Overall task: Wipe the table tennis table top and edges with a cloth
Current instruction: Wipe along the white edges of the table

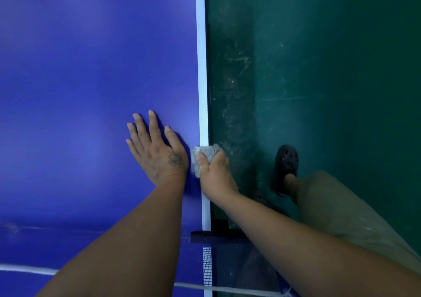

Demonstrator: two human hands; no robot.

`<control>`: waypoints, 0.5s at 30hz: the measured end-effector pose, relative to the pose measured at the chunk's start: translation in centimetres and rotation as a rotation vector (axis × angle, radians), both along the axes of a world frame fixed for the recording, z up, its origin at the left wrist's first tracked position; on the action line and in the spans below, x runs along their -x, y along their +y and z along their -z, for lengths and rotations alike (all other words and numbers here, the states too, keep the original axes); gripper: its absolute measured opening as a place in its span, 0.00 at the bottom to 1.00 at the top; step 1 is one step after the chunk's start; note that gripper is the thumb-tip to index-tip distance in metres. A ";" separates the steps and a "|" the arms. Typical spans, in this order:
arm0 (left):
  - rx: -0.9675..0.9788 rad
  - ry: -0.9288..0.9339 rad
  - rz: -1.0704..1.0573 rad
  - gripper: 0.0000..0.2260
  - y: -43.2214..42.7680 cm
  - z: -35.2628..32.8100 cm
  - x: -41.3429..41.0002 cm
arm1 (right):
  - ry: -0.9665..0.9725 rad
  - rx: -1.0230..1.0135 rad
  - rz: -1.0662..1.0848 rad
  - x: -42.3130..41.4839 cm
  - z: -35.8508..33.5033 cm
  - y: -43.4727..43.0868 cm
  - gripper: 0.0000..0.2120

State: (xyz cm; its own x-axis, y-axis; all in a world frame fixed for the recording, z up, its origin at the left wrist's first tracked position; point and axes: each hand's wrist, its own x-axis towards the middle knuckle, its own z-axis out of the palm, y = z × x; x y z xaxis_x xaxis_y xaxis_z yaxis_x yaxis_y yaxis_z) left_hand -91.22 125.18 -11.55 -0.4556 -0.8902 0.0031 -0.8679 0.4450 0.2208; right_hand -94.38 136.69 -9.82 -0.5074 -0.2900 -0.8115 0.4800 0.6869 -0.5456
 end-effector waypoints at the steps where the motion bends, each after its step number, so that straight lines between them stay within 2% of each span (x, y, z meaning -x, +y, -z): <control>1: -0.001 0.000 -0.003 0.26 0.0 0.0 0.0 | -0.001 -0.009 0.010 0.2 0.0 -0.3 0.34; 5: 0.003 0.011 -0.009 0.26 0.0 -0.1 0.2 | 0.001 -0.038 0.033 3.0 0.2 -2.6 0.32; 10: -0.007 0.022 -0.008 0.25 -0.1 0.0 0.2 | 0.010 -0.030 0.088 10.9 0.1 -6.9 0.33; 15: -0.026 0.022 -0.025 0.25 -0.1 -0.1 0.5 | -0.023 -0.025 0.051 15.5 -0.2 -9.0 0.33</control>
State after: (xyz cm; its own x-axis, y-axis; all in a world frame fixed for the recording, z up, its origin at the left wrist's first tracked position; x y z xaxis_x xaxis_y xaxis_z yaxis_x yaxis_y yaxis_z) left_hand -91.71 125.10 -11.49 -0.4334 -0.9011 -0.0107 -0.8735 0.4172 0.2509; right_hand -109.88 127.65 -9.61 -0.5023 -0.2436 -0.8297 0.5272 0.6743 -0.5171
